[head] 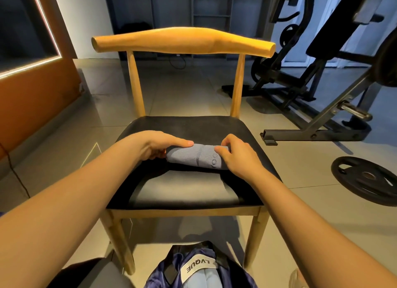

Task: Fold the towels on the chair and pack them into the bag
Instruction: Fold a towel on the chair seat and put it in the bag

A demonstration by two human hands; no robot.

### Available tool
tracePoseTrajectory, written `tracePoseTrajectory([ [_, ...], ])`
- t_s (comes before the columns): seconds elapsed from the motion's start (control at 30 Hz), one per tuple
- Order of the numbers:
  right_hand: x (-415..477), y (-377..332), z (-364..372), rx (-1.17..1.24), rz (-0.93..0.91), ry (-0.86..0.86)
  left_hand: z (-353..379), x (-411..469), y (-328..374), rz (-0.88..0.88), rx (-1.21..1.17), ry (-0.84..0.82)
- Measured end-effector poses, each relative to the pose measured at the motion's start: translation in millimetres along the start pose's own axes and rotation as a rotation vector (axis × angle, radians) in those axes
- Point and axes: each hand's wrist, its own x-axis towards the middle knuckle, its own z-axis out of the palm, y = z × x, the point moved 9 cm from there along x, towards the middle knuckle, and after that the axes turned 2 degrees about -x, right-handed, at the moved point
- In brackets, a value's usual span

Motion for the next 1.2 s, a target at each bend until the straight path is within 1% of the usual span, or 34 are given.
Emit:
tracePoseTrajectory([
  [0.13, 8, 2, 2, -0.008, 0.04, 0.011, 1, 7, 0, 0.058, -0.075, 0.003],
  [0.27, 10, 4, 1, 0.031, 0.065, 0.0, 8, 0, 3, 0.116, -0.147, -0.147],
  [0.3, 10, 5, 0, 0.033, 0.065, -0.005, 10, -4, 5, 0.139, -0.162, -0.153],
  [0.37, 7, 3, -7, 0.019, 0.041, 0.0, 7, -13, 11, 0.227, -0.19, -0.072],
  [0.43, 5, -7, -24, 0.039, -0.027, 0.053, 0, -30, 19, 0.367, -0.176, 0.01],
  [0.47, 2, -13, -35, 0.121, -0.05, 0.069, -2, -42, 24, 0.445, -0.154, 0.022],
  [0.5, -3, -20, -46, 0.259, -0.055, 0.056, -3, -59, 30, 0.519, -0.124, 0.007],
  [0.57, -18, -39, -60, 0.495, -0.07, -0.071, 5, -97, 42, 0.64, -0.036, -0.1],
  [0.6, -30, -52, -61, 0.529, -0.102, -0.18, 11, -115, 46, 0.682, 0.01, -0.164],
  [0.67, -61, -68, -45, 0.556, -0.137, -0.476, 22, -142, 49, 0.725, 0.054, -0.249],
  [0.73, -98, -71, -16, 0.593, -0.114, -0.765, 28, -155, 45, 0.727, 0.052, -0.259],
  [0.77, -113, -70, -4, 0.614, -0.104, -0.861, 29, -158, 40, 0.721, 0.055, -0.242],
  [0.8, -124, -68, 6, 0.629, -0.094, -0.915, 30, -159, 34, 0.716, 0.064, -0.221],
  [0.83, -133, -65, 13, 0.622, -0.089, -0.917, 33, -160, 26, 0.707, 0.078, -0.198],
  [0.87, -136, -61, 18, 0.59, -0.088, -0.879, 36, -159, 16, 0.693, 0.091, -0.178],
  [0.97, -145, -50, 24, 0.352, -0.16, -0.692, 54, -154, -17, 0.59, 0.085, -0.131],
  [1.03, -160, -49, 31, 0.243, -0.22, -0.609, 71, -153, -41, 0.498, 0.039, -0.124],
  [1.1, -179, -48, 39, 0.22, -0.241, -0.576, 84, -158, -64, 0.434, 0.046, -0.119],
  [1.2, -211, -43, 53, 0.242, -0.231, -0.59, 100, -171, -94, 0.384, 0.027, -0.158],
])
